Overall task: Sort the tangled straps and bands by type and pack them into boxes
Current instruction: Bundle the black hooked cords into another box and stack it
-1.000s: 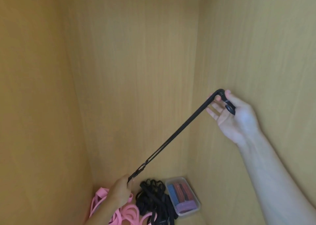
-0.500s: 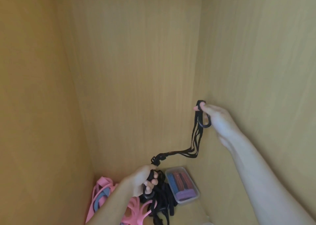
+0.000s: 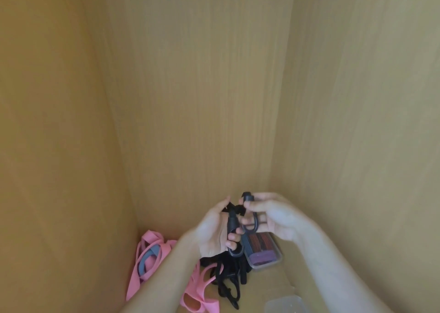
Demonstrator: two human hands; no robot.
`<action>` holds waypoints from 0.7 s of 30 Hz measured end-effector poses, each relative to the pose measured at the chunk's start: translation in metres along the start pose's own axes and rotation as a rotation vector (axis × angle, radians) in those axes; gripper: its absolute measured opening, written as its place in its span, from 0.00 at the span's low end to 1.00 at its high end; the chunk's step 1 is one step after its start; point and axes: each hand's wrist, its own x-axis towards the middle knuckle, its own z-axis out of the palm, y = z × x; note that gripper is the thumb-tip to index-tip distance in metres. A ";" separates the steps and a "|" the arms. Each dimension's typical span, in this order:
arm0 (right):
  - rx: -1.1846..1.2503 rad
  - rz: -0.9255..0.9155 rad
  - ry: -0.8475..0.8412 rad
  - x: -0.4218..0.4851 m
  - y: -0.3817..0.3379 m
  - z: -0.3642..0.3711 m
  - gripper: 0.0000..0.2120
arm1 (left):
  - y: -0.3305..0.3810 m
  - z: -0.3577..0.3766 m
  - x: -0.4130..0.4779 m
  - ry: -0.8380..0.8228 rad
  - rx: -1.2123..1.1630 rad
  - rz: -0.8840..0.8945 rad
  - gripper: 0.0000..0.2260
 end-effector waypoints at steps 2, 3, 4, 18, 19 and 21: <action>-0.108 -0.019 0.008 -0.001 0.013 0.007 0.10 | -0.001 0.000 0.001 0.007 0.042 0.028 0.28; -0.168 -0.041 0.046 -0.002 0.019 0.010 0.10 | -0.001 0.000 0.001 0.018 0.076 0.038 0.29; -0.210 -0.068 0.109 -0.002 0.025 0.013 0.11 | -0.002 0.000 0.002 0.031 0.114 0.045 0.31; -0.397 -0.353 0.299 -0.013 0.055 0.008 0.22 | 0.008 -0.003 -0.004 -0.031 0.193 -0.030 0.02; -0.431 -0.374 0.309 -0.013 0.057 0.004 0.29 | 0.010 -0.005 -0.008 -0.086 0.188 -0.053 0.02; -0.543 -0.393 0.253 -0.011 0.063 0.001 0.41 | 0.012 -0.006 -0.013 -0.235 0.199 -0.115 0.03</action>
